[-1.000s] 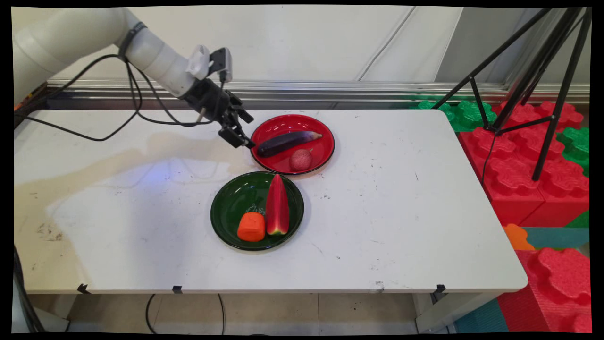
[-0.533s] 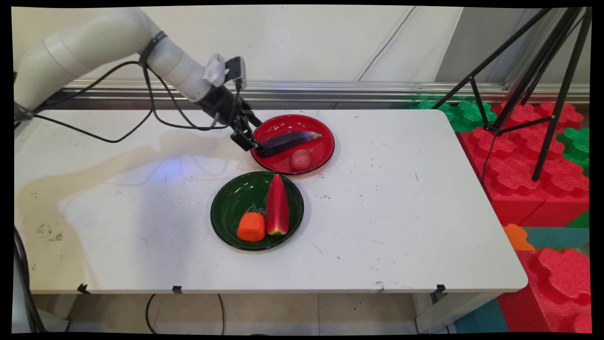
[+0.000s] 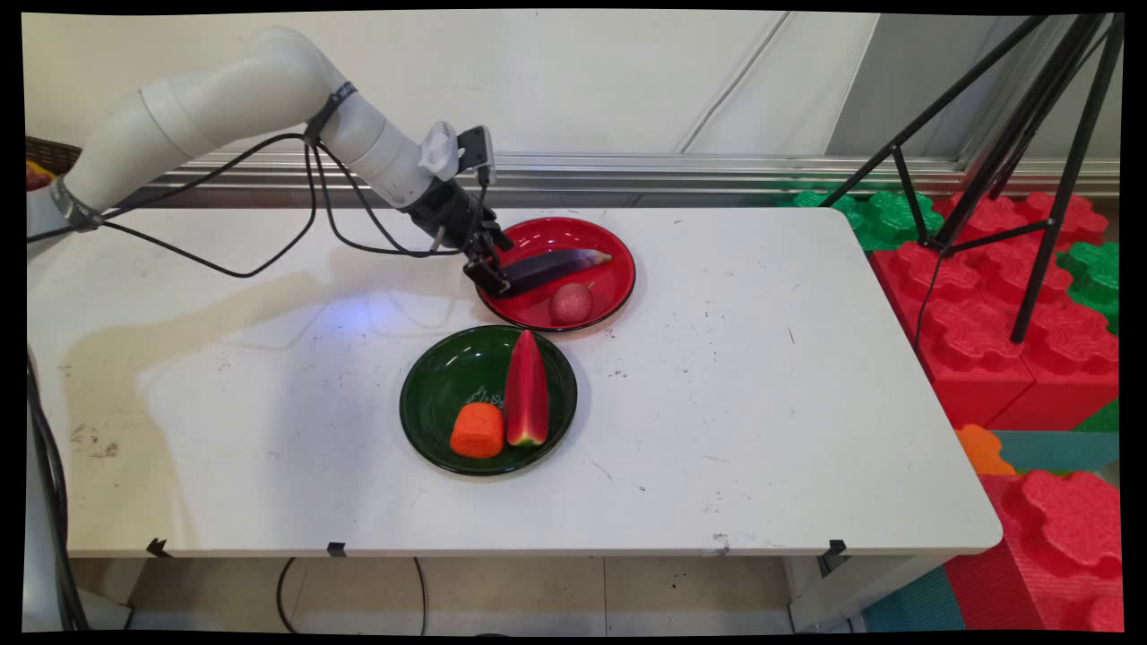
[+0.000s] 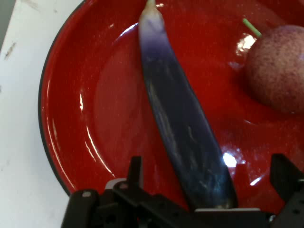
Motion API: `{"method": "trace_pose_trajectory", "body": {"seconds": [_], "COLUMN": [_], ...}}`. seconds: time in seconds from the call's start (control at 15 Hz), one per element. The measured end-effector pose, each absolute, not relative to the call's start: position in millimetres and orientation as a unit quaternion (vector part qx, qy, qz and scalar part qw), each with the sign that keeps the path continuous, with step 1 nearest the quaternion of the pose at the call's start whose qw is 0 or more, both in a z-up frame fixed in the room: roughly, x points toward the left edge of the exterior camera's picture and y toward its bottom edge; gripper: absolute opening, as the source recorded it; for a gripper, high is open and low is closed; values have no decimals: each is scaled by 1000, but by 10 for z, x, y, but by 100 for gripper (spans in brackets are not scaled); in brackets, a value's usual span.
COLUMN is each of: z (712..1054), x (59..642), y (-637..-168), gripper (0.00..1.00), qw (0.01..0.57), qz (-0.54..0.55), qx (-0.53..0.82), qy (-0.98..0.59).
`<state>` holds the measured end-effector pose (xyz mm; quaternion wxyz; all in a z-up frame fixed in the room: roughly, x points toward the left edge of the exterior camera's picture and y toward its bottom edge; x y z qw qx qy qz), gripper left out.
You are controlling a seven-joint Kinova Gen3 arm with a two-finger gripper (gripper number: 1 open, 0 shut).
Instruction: Pick up the eggplant from the red plate, then place the picked object on the table
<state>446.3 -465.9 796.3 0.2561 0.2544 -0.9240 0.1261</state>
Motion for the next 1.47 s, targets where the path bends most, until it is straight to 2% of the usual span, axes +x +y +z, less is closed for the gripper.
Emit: {"method": "trace_pose_trajectory", "body": {"seconds": [0.8,0.87,1.47], "z": [7808,7802,7795], "x": [4323,4316,4297], "y": [-4842,-4851,-4891], "gripper": [100,0,0], "qw": [257,257,259], "qz": [120,120,120], "qx": [261,262,265], "qy": [-923,-923,-921]}}
